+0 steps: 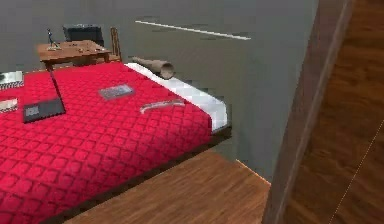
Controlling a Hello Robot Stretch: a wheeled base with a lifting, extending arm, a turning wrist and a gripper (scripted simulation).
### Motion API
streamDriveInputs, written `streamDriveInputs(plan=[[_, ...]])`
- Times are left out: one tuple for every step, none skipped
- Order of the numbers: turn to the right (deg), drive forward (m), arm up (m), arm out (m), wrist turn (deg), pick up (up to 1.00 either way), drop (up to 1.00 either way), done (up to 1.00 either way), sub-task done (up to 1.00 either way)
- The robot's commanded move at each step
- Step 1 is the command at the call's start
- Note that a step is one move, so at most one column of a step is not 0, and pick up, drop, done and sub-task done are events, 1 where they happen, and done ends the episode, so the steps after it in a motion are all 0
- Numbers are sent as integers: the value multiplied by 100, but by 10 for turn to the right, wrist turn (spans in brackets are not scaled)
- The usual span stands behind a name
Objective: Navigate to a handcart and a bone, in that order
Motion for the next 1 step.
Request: streamDriveInputs(plan=[[-300, 0, 0, 0, 0, 0, 0, 0, 0]])
